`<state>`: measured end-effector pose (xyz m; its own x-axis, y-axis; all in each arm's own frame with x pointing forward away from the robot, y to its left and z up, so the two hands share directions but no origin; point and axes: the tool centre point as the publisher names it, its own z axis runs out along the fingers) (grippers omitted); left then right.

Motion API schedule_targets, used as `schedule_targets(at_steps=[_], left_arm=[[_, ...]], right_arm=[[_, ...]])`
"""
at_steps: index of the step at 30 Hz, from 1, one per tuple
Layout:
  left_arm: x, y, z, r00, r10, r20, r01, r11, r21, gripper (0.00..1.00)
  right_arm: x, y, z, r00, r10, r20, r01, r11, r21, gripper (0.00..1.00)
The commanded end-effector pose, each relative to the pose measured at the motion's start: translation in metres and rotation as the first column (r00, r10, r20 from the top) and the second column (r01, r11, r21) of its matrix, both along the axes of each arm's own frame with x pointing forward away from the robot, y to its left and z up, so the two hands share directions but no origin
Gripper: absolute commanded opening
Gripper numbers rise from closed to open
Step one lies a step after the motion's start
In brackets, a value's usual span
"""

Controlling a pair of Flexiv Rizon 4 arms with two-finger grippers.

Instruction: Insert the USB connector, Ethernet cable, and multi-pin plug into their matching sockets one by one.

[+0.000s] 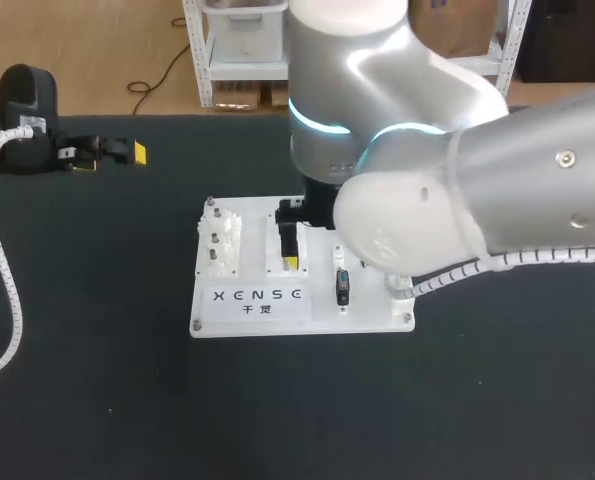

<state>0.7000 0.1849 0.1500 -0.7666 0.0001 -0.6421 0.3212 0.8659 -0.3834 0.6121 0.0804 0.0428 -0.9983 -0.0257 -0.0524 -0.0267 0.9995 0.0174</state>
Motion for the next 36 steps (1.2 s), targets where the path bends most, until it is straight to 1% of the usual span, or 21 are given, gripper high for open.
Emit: schedule_targets(at_steps=[1,12,17,22,23,24,25,27,28,29,31,32,36], left_arm=[[0.000,0.000,0.000,1.000,0.000,0.000,0.000,1.000,0.000,1.00],[0.000,0.000,0.000,1.000,0.000,0.000,0.000,1.000,0.000,1.00],[0.000,0.000,0.000,1.000,0.000,0.000,0.000,1.000,0.000,1.00],[0.000,0.000,0.000,1.000,0.000,0.000,0.000,1.000,0.000,1.00],[0.000,0.000,0.000,1.000,0.000,0.000,0.000,1.000,0.000,1.00],[0.000,0.000,0.000,1.000,0.000,0.000,0.000,1.000,0.000,1.00],[0.000,0.000,0.000,1.000,0.000,0.000,0.000,1.000,0.000,1.00],[0.000,0.000,0.000,1.000,0.000,0.000,0.000,1.000,0.000,1.00],[0.000,0.000,0.000,1.000,0.000,0.000,0.000,1.000,0.000,1.00],[0.000,0.000,0.000,1.000,0.000,0.000,0.000,1.000,0.000,1.00],[0.000,0.000,0.000,1.000,0.000,0.000,0.000,1.000,0.000,1.00],[0.000,0.000,0.000,1.000,0.000,0.000,0.000,1.000,0.000,1.00],[0.000,0.000,0.000,1.000,0.000,0.000,0.000,1.000,0.000,1.00]], right_arm=[[-0.002,0.001,-0.009,1.000,-0.007,-0.003,0.007,1.000,-0.013,1.00],[-0.003,-0.005,-0.026,0.997,-0.075,-0.032,0.073,0.997,-0.040,1.00],[-0.004,-0.003,-0.030,0.995,-0.087,-0.040,0.085,0.995,-0.047,1.00],[-0.004,-0.001,-0.030,0.995,-0.095,-0.030,0.093,0.994,-0.064,1.00],[-0.004,-0.001,-0.030,0.995,-0.097,-0.027,0.095,0.993,-0.066,0.95],[-0.004,-0.001,-0.030,0.995,-0.101,-0.022,0.099,0.992,-0.074,0.81],[-0.004,-0.001,-0.030,0.995,-0.101,-0.022,0.099,0.992,-0.075,0.75],[-0.004,-0.001,-0.029,0.994,-0.107,-0.023,0.105,0.991,-0.080,0.76],[-0.004,-0.001,-0.029,0.994,-0.107,-0.023,0.105,0.991,-0.081,0.69],[-0.005,-0.001,-0.029,0.994,-0.108,-0.023,0.105,0.991,-0.081,0.59],[-0.006,0.000,-0.029,0.994,-0.108,-0.022,0.105,0.991,-0.083,0.53],[-0.006,0.000,-0.029,0.994,-0.107,-0.022,0.105,0.991,-0.083,0.53],[-0.008,0.001,-0.030,0.994,-0.108,-0.028,0.106,0.991,-0.084,0.56]])
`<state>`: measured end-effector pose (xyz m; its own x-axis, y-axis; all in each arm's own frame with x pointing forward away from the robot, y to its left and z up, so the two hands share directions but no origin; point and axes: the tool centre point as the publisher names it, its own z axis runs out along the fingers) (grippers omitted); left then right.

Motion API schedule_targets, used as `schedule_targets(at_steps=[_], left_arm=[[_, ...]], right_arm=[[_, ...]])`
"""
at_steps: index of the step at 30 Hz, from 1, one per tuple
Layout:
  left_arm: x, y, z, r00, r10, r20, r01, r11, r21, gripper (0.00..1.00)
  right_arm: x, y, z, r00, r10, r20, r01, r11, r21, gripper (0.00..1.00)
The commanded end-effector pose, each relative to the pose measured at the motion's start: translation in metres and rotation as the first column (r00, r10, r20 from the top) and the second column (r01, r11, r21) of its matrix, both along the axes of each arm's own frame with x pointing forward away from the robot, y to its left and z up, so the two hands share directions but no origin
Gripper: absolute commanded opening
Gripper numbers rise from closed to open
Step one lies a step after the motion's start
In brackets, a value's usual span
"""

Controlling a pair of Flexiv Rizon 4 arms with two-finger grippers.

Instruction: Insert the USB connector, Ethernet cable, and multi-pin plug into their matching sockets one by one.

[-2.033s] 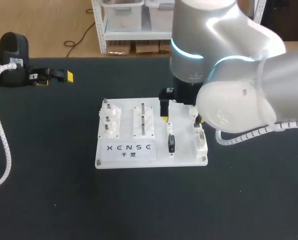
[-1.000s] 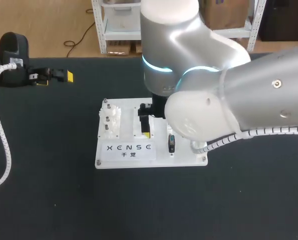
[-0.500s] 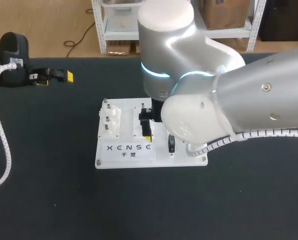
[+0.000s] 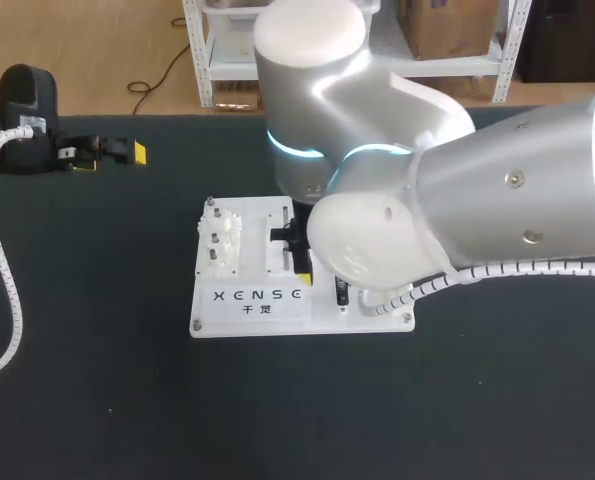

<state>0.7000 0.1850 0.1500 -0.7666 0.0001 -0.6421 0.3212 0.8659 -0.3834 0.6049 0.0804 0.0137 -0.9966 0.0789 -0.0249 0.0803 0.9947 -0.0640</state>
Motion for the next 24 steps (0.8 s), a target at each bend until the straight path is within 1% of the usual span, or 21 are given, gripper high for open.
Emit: schedule_targets(at_steps=[1,12,15,24], left_arm=[[0.0000,0.0000,0.0000,1.000,0.000,0.000,0.000,1.000,0.000,1.00],[0.0000,0.0000,0.0000,1.000,0.000,0.000,0.000,1.000,0.000,1.00],[0.0000,0.0000,0.0000,1.000,0.000,0.000,0.000,1.000,0.000,1.00],[0.0000,0.0000,0.0000,1.000,0.000,0.000,0.000,1.000,0.000,1.00]], right_arm=[[-0.0010,0.0009,-0.0010,1.000,0.000,-0.005,0.000,1.000,-0.001,0.58],[-0.0034,-0.0028,0.0008,1.000,-0.009,-0.008,0.009,1.000,0.006,0.55],[-0.0043,-0.0031,0.0010,1.000,-0.011,-0.010,0.011,1.000,0.009,0.51],[-0.0085,-0.0038,-0.0016,1.000,-0.008,-0.018,0.009,1.000,0.009,0.48]])
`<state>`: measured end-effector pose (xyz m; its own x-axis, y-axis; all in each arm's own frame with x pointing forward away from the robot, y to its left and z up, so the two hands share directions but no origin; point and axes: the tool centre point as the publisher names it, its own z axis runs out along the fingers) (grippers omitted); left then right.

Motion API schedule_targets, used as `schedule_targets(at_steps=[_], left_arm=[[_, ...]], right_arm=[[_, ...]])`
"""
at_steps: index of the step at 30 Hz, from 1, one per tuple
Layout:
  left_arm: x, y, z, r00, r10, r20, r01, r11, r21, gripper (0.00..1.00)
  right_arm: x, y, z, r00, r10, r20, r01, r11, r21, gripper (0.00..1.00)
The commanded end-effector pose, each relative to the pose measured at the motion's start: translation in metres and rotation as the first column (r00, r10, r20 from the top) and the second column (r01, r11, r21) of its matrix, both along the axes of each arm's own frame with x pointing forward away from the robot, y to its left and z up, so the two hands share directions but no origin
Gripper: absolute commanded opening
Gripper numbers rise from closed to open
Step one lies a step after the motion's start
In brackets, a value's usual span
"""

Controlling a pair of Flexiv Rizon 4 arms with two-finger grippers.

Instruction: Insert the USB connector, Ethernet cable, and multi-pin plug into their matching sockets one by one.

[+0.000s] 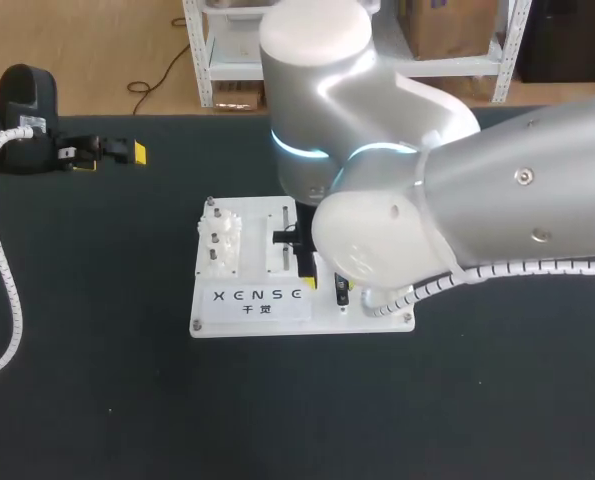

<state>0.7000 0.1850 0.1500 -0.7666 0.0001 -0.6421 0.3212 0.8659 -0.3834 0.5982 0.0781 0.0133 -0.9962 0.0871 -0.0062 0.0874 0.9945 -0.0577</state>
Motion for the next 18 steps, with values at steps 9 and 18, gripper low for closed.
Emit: schedule_targets(at_steps=[9,18], left_arm=[[0.0000,0.0000,0.0000,1.000,0.000,0.000,0.000,1.000,0.000,1.00],[0.0000,0.0000,0.0000,1.000,0.000,0.000,0.000,1.000,0.000,1.00]], right_arm=[[-0.0047,-0.0057,-0.0038,1.000,-0.006,-0.003,0.006,1.000,0.001,0.36],[-0.0041,-0.0081,-0.0045,1.000,-0.012,-0.002,0.012,1.000,0.004,0.00]])
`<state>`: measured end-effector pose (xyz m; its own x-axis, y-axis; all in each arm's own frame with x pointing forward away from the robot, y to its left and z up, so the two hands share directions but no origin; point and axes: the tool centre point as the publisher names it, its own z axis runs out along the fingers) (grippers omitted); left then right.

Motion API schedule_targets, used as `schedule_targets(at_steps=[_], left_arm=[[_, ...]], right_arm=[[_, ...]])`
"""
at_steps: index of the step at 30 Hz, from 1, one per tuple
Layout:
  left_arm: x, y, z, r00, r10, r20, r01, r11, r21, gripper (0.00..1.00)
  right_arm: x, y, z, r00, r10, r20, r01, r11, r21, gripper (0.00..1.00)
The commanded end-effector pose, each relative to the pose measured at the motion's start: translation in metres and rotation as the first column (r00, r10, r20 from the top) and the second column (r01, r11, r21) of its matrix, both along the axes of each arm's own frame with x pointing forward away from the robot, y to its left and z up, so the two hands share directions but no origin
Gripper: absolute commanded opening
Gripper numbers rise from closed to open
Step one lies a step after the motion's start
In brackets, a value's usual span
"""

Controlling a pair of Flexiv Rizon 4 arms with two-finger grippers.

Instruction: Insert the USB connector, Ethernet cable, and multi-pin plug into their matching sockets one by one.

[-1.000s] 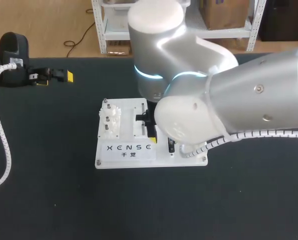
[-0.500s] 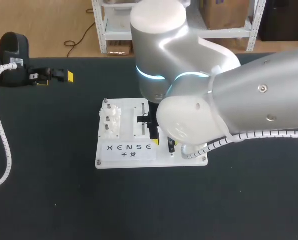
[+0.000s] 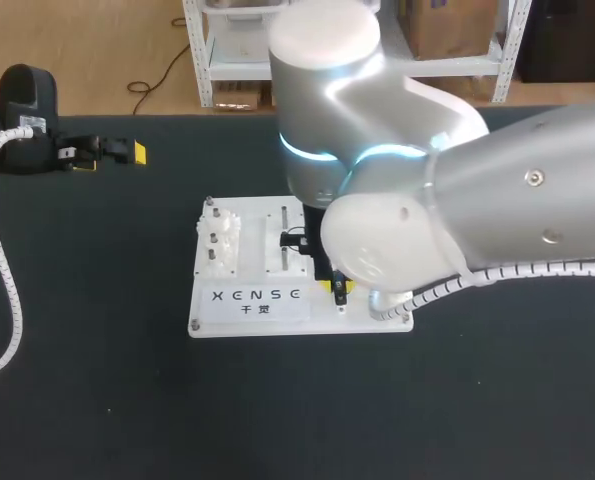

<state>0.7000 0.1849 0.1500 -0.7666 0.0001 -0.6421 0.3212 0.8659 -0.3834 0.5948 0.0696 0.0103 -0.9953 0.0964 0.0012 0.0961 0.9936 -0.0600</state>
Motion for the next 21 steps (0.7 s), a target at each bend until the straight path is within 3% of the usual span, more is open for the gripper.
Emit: schedule_targets(at_steps=[1,21], left_arm=[[0.0000,0.0000,0.0000,1.000,0.000,0.000,0.000,1.000,0.000,1.00],[0.0000,0.0000,0.0000,1.000,0.000,0.000,0.000,1.000,0.000,1.00]], right_arm=[[-0.0007,0.0004,-0.0015,1.000,-0.004,0.005,0.004,1.000,0.006,0.00],[-0.0050,-0.0067,-0.0033,1.000,-0.014,0.018,0.013,0.999,0.043,0.00]])
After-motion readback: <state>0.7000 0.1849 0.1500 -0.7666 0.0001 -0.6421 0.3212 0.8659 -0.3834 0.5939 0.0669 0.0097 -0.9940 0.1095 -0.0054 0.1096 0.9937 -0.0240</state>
